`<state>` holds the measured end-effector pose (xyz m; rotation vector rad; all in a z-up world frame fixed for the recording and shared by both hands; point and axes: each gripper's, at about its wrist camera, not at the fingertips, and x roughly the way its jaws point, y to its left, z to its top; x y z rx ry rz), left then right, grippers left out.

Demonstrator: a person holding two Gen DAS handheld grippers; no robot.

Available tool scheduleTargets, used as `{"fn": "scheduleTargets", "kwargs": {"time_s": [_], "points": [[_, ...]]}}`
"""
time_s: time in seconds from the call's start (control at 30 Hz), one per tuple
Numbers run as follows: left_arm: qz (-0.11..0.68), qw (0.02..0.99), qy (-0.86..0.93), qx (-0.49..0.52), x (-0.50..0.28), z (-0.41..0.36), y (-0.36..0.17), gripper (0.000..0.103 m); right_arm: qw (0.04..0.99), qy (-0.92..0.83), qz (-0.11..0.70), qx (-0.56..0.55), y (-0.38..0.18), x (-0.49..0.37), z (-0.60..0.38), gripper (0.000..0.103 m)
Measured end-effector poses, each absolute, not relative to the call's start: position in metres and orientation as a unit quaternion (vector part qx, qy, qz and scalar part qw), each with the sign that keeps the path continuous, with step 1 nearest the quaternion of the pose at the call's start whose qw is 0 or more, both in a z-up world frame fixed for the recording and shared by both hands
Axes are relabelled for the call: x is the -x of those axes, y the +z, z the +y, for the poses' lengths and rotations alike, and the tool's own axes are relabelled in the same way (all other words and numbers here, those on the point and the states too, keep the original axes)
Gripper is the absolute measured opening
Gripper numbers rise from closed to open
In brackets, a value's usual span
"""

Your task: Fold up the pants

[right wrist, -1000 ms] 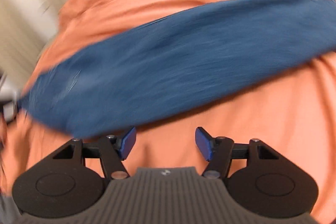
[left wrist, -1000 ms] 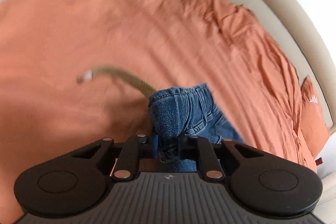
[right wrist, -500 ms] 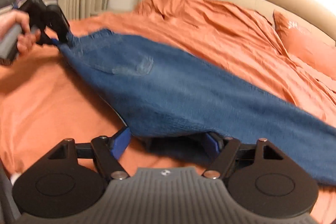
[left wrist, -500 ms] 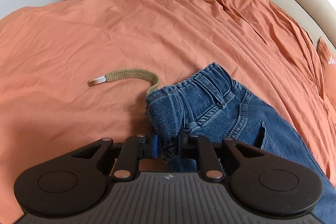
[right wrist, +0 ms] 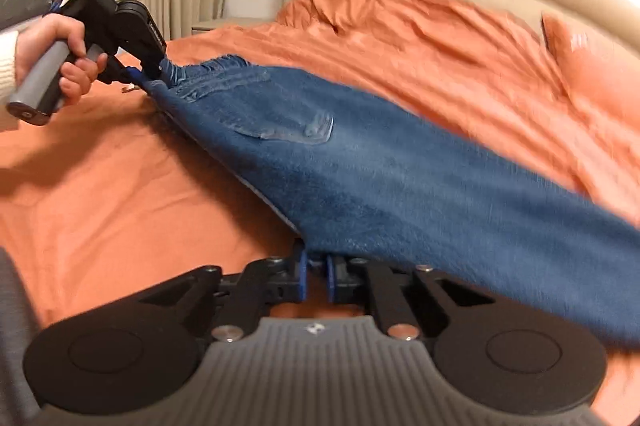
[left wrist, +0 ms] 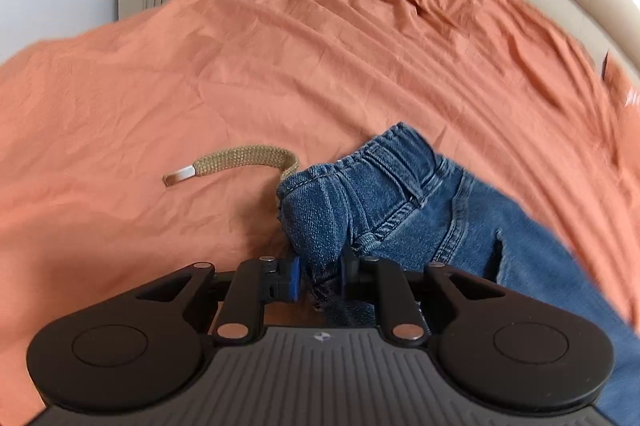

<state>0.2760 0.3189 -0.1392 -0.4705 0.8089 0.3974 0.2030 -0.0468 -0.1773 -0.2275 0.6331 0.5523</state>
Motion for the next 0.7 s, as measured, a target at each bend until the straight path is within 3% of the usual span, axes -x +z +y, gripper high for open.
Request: {"fn": "scheduleTargets", "kwargs": {"time_s": [0.2, 0.37, 0.5, 0.7], "points": [[0.414, 0.869, 0.209, 0.173, -0.289, 0.307, -0.156, 0.024, 0.889, 0.263, 0.365, 0.091, -0.211, -0.199, -0.052, 0.0], [0.414, 0.876, 0.21, 0.129, -0.281, 0.302, -0.129, 0.056, 0.873, 0.268, 0.402, 0.067, -0.194, -0.198, -0.062, 0.0], [0.378, 0.901, 0.205, 0.055, -0.261, 0.279, -0.093, 0.056, 0.886, 0.236, 0.396, 0.051, -0.167, -0.193, -0.091, 0.0], [0.379, 0.925, 0.022, 0.004, -0.252, 0.195, -0.069, 0.055, 0.902, 0.143, 0.406, -0.028, -0.134, -0.211, -0.189, 0.0]]}}
